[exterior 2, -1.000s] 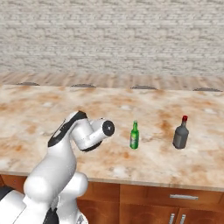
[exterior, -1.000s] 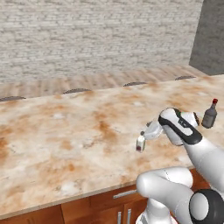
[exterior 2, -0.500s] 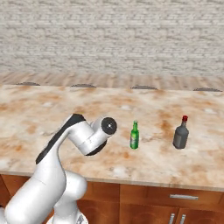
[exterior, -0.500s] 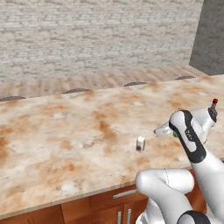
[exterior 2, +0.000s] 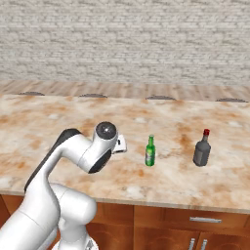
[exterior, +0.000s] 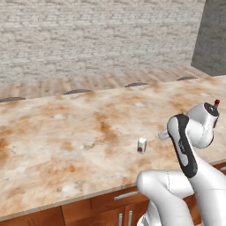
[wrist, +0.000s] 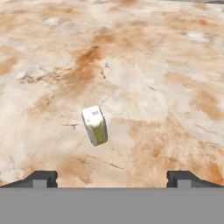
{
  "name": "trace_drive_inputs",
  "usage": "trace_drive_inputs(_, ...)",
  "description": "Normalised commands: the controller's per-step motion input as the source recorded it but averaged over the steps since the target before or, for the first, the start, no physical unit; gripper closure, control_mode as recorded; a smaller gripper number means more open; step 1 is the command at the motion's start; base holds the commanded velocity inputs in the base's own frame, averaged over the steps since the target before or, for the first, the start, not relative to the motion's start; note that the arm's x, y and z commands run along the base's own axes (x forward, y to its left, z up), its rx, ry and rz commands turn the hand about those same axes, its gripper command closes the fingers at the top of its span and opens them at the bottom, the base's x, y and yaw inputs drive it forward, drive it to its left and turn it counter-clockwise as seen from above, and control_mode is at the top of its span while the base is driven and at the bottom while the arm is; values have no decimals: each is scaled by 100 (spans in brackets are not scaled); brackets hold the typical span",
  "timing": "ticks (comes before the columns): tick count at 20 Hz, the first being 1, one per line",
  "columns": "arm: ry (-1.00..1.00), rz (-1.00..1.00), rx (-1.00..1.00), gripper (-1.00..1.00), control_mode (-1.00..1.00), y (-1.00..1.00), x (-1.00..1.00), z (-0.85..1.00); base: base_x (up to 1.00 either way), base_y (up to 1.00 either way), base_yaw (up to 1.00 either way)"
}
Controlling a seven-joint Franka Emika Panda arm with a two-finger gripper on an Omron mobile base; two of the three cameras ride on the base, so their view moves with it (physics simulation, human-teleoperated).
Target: Move the drinks to the dining counter.
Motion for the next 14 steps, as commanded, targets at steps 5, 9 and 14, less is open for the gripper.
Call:
trace_drive_inputs(5,1,0,-19,-100,-100,-11,-50,2,0,0,0)
trace_drive_inputs(9,5,0,-5,-100,-100,-5,-49,29,0,0,0)
trace_drive_inputs(14,0,0,0,-100,-100,-1,-6,4,0,0,0)
